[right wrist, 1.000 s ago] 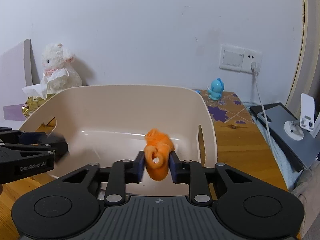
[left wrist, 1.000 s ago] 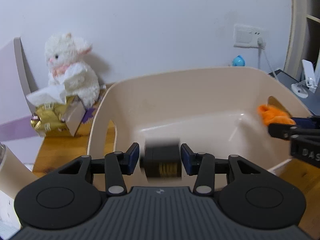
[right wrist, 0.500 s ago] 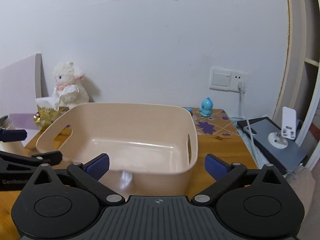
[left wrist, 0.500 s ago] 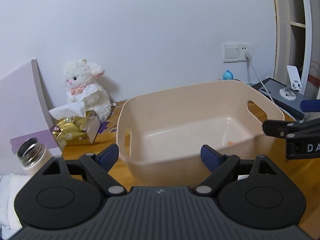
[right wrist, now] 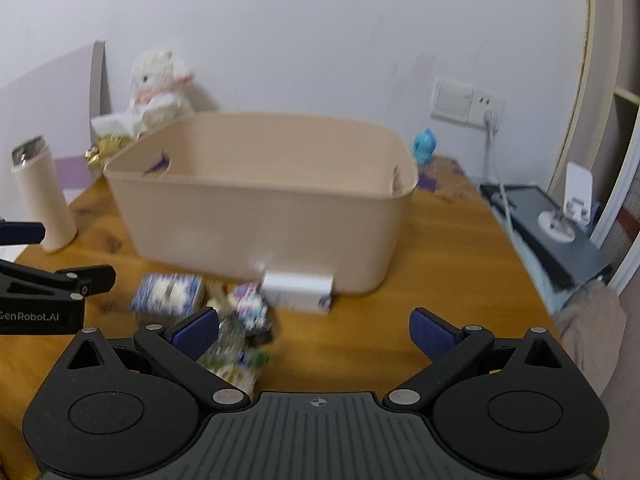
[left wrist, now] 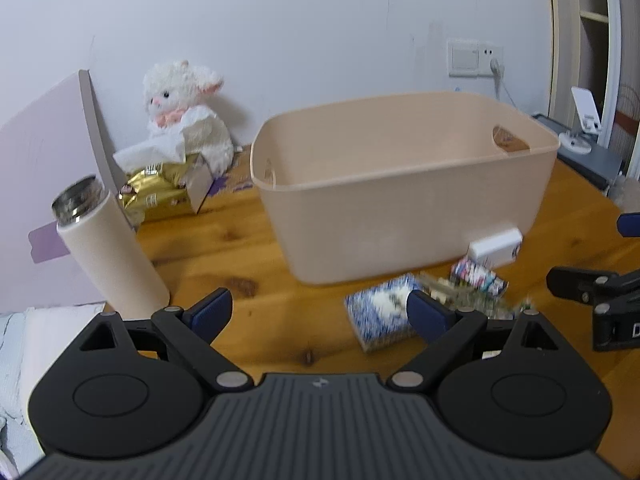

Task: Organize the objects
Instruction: 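Grasp the blue-and-white box with the left tool while the right tool grasps the floral scrunchie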

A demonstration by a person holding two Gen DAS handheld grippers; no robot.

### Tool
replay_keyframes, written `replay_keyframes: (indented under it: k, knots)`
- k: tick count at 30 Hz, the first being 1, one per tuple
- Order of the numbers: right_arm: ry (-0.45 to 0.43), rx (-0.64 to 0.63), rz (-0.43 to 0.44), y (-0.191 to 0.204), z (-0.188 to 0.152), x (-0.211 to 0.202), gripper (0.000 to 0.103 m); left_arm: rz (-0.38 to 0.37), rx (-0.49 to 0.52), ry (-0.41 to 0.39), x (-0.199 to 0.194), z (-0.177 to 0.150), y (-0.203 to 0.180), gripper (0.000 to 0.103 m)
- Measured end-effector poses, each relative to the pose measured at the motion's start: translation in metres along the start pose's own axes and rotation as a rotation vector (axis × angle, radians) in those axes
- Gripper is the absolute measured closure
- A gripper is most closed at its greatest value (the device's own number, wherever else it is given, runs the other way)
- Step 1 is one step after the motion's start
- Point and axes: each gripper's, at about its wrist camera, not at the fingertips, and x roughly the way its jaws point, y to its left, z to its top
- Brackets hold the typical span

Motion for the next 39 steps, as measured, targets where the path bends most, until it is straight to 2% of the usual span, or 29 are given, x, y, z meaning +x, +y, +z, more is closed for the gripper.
replay_keyframes:
  k: [8,17,24,28,34,37,39]
  knots:
    - [0.08,-0.028,0.047,0.028,-0.026,0.021,0.0,0.01,-0.016,0.063,0.009,-0.025,0.005,0.008]
    - [0.143,-0.009,0.014,0.024,-0.039,0.048,0.0,0.002,-0.016,0.106,0.021,-0.031,0.004,0.008]
    - [0.146,0.034,-0.022,-0.005,-0.041,0.052,0.0,-0.033,-0.041,0.119,0.037,-0.026,-0.003,0.008]
    - [0.142,0.049,-0.005,-0.015,-0.044,0.055,0.002,-0.04,-0.05,0.104,0.044,-0.022,-0.013,0.008]
    - [0.124,0.021,0.016,-0.014,-0.042,0.058,0.008,-0.071,-0.045,0.125,0.066,-0.013,-0.029,0.008]
    - [0.118,0.012,0.025,-0.014,-0.04,0.058,0.01,-0.083,-0.076,0.142,0.076,-0.011,-0.032,0.008]
    - [0.115,0.007,0.03,-0.015,-0.039,0.059,0.015,-0.088,-0.105,0.157,0.083,-0.01,-0.031,0.008]
